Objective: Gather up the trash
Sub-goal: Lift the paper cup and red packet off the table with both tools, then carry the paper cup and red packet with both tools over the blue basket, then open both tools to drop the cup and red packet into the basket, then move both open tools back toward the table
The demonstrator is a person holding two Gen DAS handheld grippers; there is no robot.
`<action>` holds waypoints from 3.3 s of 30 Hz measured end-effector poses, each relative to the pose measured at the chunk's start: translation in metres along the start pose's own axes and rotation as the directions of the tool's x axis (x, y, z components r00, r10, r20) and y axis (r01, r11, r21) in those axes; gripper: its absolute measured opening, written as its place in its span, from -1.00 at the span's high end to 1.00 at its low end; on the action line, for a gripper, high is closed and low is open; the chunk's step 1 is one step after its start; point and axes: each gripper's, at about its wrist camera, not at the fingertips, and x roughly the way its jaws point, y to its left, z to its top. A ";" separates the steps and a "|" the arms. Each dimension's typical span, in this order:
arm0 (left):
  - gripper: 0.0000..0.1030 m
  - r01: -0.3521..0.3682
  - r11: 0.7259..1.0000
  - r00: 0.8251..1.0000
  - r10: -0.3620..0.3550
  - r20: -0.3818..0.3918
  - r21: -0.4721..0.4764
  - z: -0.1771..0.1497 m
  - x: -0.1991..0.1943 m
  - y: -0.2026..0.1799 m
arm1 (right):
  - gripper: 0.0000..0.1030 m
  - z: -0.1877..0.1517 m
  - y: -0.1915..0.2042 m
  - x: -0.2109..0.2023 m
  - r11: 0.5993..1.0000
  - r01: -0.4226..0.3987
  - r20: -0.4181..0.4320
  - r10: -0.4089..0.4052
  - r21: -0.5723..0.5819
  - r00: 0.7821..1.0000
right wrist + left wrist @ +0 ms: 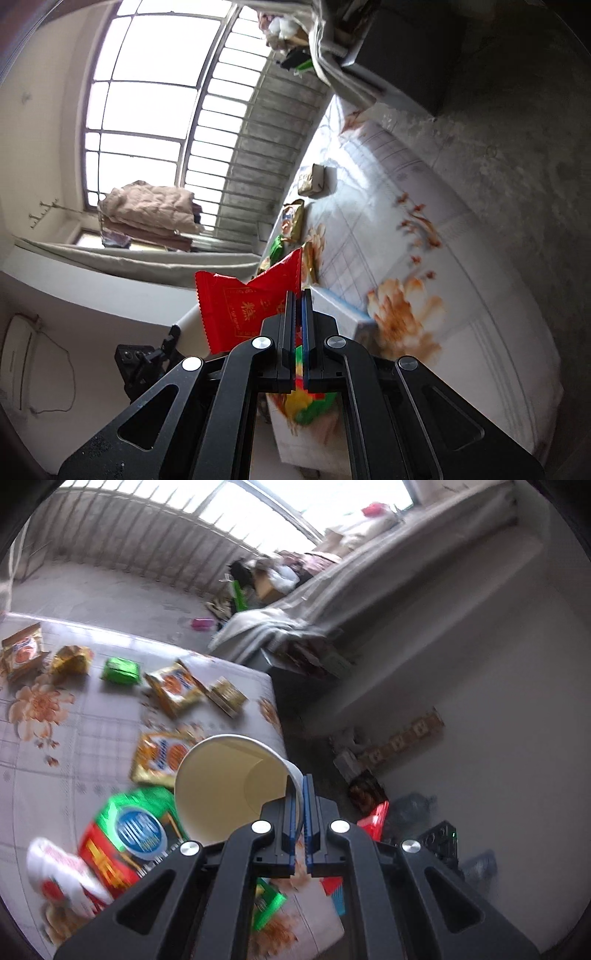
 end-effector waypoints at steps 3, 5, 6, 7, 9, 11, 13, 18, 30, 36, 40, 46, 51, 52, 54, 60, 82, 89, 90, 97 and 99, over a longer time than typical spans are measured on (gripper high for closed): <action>0.95 0.031 0.999 0.998 -0.030 -0.048 0.034 -0.023 0.006 -0.025 | 0.98 -0.014 -0.012 -0.027 1.000 -0.016 0.032 0.016 0.017 0.999; 0.95 0.058 0.997 0.995 -0.054 -0.082 0.055 -0.038 0.013 -0.042 | 0.98 -0.022 -0.023 -0.046 0.999 -0.029 0.058 0.026 0.039 0.998; 0.95 0.067 0.996 0.994 -0.061 -0.094 0.065 -0.045 0.017 -0.049 | 0.98 -0.027 -0.028 -0.054 0.998 -0.036 0.067 0.033 0.049 0.997; 0.95 0.081 0.994 0.991 -0.072 -0.109 0.076 -0.052 0.021 -0.057 | 0.98 -0.030 -0.032 -0.061 0.997 -0.043 0.077 0.039 0.056 0.996; 0.95 0.106 0.988 0.986 -0.089 -0.141 0.114 -0.067 0.034 -0.078 | 0.98 -0.039 -0.044 -0.080 0.996 -0.049 0.105 0.041 0.072 0.994; 0.95 0.125 0.983 0.980 -0.101 -0.170 0.135 -0.080 0.048 -0.094 | 0.98 -0.045 -0.056 -0.097 0.994 -0.058 0.132 0.046 0.094 0.990; 0.95 0.148 0.978 0.971 -0.116 -0.208 0.147 -0.093 0.063 -0.109 | 0.98 -0.050 -0.072 -0.117 0.990 -0.066 0.166 0.045 0.124 0.985; 0.95 0.207 0.963 0.942 -0.148 -0.301 0.173 -0.124 0.111 -0.149 | 0.98 -0.059 -0.114 -0.159 0.975 -0.082 0.248 0.030 0.204 0.968; 0.94 0.235 0.935 0.866 -0.078 -0.494 0.265 -0.205 0.250 -0.224 | 0.96 -0.070 -0.227 -0.228 0.900 -0.121 0.412 -0.070 0.420 0.909; 0.94 0.211 0.944 0.810 -0.025 -0.586 0.252 -0.252 0.336 -0.237 | 0.92 -0.069 -0.292 -0.239 0.827 -0.121 0.438 -0.162 0.549 0.884; 0.94 0.180 0.950 0.777 0.022 -0.629 0.256 -0.282 0.388 -0.241 | 0.89 -0.069 -0.326 -0.246 0.785 -0.128 0.456 -0.211 0.606 0.865; 0.94 0.099 0.954 0.742 0.118 -0.660 0.282 -0.315 0.456 -0.237 | 0.86 -0.060 -0.370 -0.245 0.720 -0.124 0.449 -0.280 0.683 0.849; 0.94 0.066 0.966 0.720 0.128 -0.682 0.251 -0.332 0.488 -0.224 | 0.78 -0.048 -0.394 -0.231 0.676 -0.078 0.423 -0.363 0.733 0.830; 0.93 0.061 0.967 0.713 0.130 -0.689 0.246 -0.335 0.493 -0.223 | 0.66 -0.047 -0.399 -0.229 0.664 -0.070 0.413 -0.375 0.745 0.830; 0.70 0.034 0.971 0.693 0.149 -0.706 0.239 -0.341 0.504 -0.216 | 0.36 -0.048 -0.409 -0.224 0.628 -0.053 0.386 -0.406 0.776 0.828; 0.15 0.001 0.979 0.678 0.150 -0.719 0.205 -0.339 0.507 -0.203 | 0.06 -0.059 -0.422 -0.219 0.593 -0.026 0.334 -0.417 0.805 0.845; -0.17 0.089 0.983 0.753 0.039 -0.657 0.161 -0.297 0.354 -0.213 | -0.24 -0.108 -0.338 -0.233 0.718 0.019 0.361 -0.372 0.695 0.855; -0.28 0.071 0.968 0.876 0.054 -0.480 0.239 -0.258 0.252 -0.199 | -0.25 -0.101 -0.267 -0.227 0.826 0.098 0.352 -0.339 0.555 0.872; -0.29 0.067 0.968 0.887 0.053 -0.458 0.243 -0.254 0.241 -0.196 | -0.26 -0.099 -0.254 -0.225 0.843 0.109 0.350 -0.332 0.527 0.876; -0.36 0.018 0.959 0.951 0.071 -0.300 0.283 -0.221 0.151 -0.158 | -0.34 -0.088 -0.183 -0.186 0.915 0.171 0.313 -0.293 0.365 0.903; -0.39 0.001 0.959 0.965 0.074 -0.252 0.285 -0.211 0.129 -0.145 | -0.34 -0.084 -0.165 -0.169 0.931 0.177 0.288 -0.273 0.319 0.918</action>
